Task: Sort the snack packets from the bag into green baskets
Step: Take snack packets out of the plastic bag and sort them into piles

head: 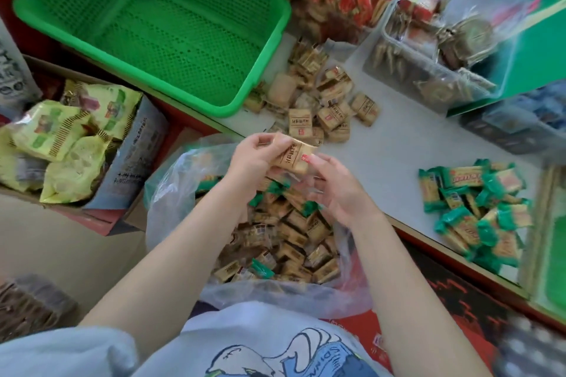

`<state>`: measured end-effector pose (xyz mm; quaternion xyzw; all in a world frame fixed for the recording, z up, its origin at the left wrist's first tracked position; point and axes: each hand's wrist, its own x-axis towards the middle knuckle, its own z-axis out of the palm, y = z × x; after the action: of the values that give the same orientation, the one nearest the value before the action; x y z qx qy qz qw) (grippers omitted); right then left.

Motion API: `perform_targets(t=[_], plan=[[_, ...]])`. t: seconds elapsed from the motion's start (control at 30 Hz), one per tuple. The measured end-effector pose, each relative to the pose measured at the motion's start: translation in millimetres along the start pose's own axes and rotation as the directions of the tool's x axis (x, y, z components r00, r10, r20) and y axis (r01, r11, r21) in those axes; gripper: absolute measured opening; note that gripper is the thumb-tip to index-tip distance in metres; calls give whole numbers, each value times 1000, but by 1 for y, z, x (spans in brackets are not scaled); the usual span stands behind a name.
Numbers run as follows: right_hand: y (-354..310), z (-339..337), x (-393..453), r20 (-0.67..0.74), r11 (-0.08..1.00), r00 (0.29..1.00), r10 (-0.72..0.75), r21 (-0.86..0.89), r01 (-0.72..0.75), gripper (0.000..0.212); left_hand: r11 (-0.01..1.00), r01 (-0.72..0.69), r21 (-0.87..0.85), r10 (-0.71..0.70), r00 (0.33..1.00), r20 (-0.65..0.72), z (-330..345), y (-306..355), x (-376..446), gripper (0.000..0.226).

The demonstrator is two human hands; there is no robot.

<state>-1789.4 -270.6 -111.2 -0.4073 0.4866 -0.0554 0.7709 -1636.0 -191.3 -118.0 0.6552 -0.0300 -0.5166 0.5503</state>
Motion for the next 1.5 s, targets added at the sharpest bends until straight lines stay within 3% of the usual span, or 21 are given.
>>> perform_targets(t=[0.07, 0.17, 0.23, 0.3, 0.33, 0.4, 0.57, 0.7, 0.77, 0.83, 0.87, 0.97, 1.03, 1.13, 1.27, 1.4, 1.5], plan=[[-8, -4, 11, 39, 991, 999, 10, -133, -4, 31, 990, -42, 137, 33, 997, 63, 8, 7, 10, 21], [-22, -6, 32, -63, 956, 996, 67, -281, -82, 24, 882, -93, 462, 132, 990, -55, 2, 3, 29, 27], [-32, -4, 50, -166, 967, 983, 78, -229, -116, 21, 625, -120, 771, 235, 971, -39, -14, -12, 37, 36], [-43, 1, 67, -199, 994, 980, 19, -100, -40, 24, 353, -157, 922, 243, 967, 72, -32, -33, 41, 50], [-48, 5, 75, -202, 999, 979, -11, -37, 4, 27, 254, -185, 949, 235, 964, 125, -37, -42, 41, 55], [-52, 11, 88, -224, 999, 974, -25, 27, 32, 32, 152, -211, 966, 210, 962, 178, -42, -53, 42, 63], [-39, 16, 84, -294, 1000, 956, 15, 11, -12, 28, 147, -226, 963, 205, 959, 193, -43, -53, 45, 66], [-10, 33, 41, -193, 991, 981, -14, -130, -11, 17, 217, -278, 936, 246, 943, 223, -47, -48, 33, 61], [14, 44, 20, -123, 974, 991, 47, -212, -73, 15, 243, -389, 888, 424, 866, 264, -59, -54, 9, 48], [44, 53, 7, -97, 943, 986, 133, -295, -156, 16, 193, -460, 867, 616, 744, 258, -83, -78, -19, 31], [58, 57, 4, -100, 922, 979, 175, -332, -199, 18, 167, -448, 878, 652, 718, 243, -98, -94, -34, 27], [98, 68, 8, -113, 865, 954, 278, -402, -300, 26, 94, -313, 945, 580, 789, 204, -144, -134, -65, 26], [122, 77, 20, -127, 857, 955, 266, -422, -295, 36, 45, -225, 973, 481, 859, 177, -168, -148, -70, 31], [153, 88, 48, -217, 844, 956, 198, -458, -279, 65, 104, -156, 982, 319, 941, 116, -183, -150, -68, 56], [175, 101, 79, -272, 884, 926, 262, -318, -343, 86, 166, -146, 975, 282, 955, 95, -180, -143, -60, 65], [181, 108, 82, -249, 909, 932, 265, -259, -328, 76, 242, -120, 963, 267, 962, 53, -173, -142, -64, 64], [169, 103, 59, -160, 894, 942, 293, -303, -330, 61, 240, -100, 966, 233, 971, 42, -171, -139, -67, 64]])
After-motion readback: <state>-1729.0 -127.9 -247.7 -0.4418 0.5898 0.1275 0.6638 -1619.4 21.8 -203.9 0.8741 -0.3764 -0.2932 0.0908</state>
